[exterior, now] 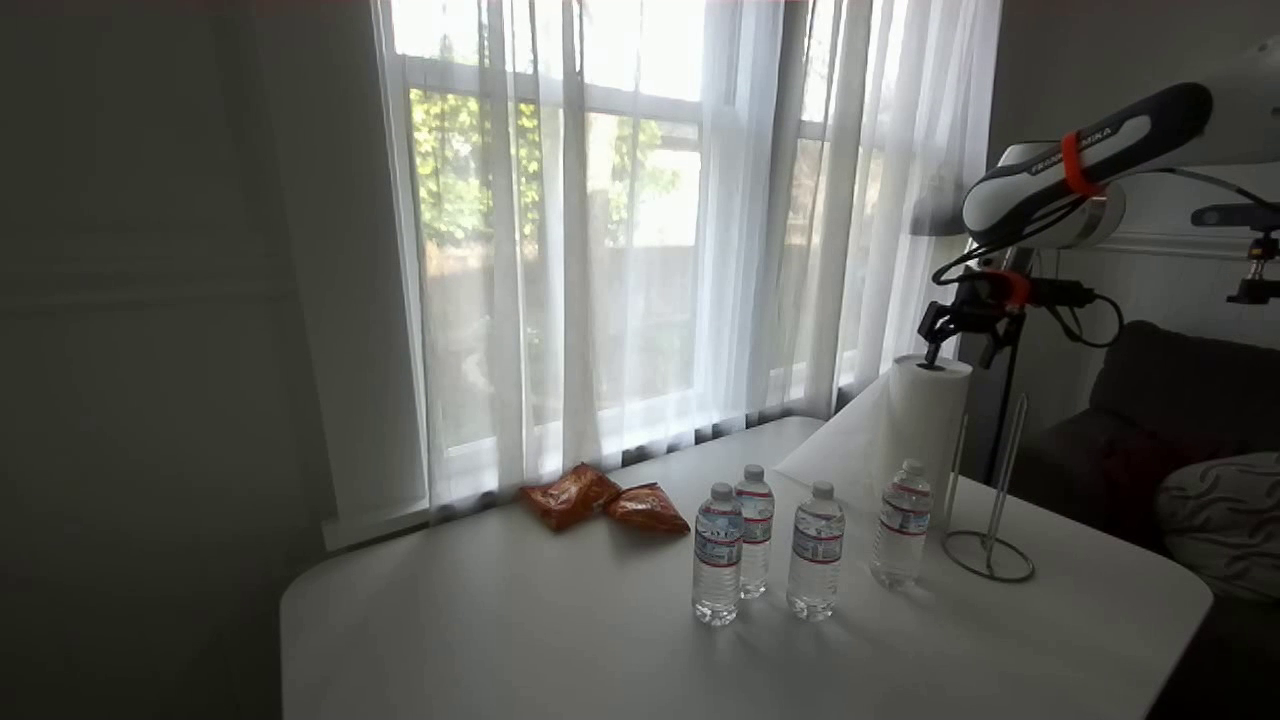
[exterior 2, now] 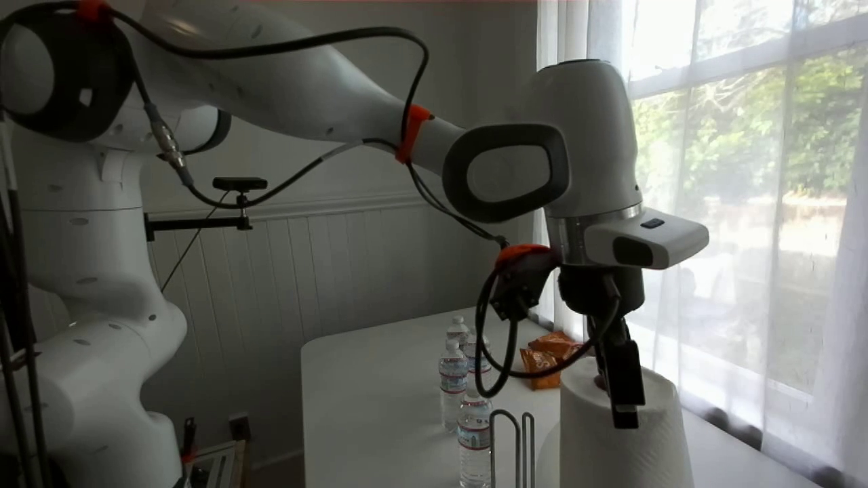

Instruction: Put the paper towel roll on the silver stand.

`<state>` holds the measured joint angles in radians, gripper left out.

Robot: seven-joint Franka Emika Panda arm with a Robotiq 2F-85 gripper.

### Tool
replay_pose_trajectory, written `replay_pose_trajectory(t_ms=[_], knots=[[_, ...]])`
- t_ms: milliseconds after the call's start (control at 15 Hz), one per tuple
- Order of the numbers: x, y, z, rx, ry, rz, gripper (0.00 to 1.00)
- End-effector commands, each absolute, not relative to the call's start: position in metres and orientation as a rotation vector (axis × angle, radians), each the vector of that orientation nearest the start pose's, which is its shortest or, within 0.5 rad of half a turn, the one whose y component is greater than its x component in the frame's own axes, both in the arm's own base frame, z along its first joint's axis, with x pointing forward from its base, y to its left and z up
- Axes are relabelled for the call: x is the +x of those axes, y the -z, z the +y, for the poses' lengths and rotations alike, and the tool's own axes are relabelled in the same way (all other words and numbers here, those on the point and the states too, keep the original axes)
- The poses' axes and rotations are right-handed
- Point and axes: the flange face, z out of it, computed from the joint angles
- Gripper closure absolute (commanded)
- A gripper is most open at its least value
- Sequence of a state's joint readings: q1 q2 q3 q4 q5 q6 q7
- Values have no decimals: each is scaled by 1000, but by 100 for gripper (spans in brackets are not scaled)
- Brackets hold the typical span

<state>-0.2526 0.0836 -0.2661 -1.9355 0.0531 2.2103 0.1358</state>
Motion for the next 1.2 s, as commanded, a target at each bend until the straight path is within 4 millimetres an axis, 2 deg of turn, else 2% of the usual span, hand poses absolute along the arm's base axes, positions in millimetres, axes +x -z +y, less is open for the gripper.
replay_pose_trajectory(t_ms=[0,67,267,667,800,867,1000,1133], knots=[[519,-453,-294,-2929,318,1072,27],[519,-451,-294,-2928,311,1071,31],[518,-450,-292,-2921,295,1073,52],[512,-485,-295,-2898,357,1079,95],[508,-496,-295,-2879,359,1067,99],[505,-502,-295,-2871,366,1068,96],[496,-527,-294,-2852,392,1052,99],[486,-555,-293,-2868,411,1024,97]])
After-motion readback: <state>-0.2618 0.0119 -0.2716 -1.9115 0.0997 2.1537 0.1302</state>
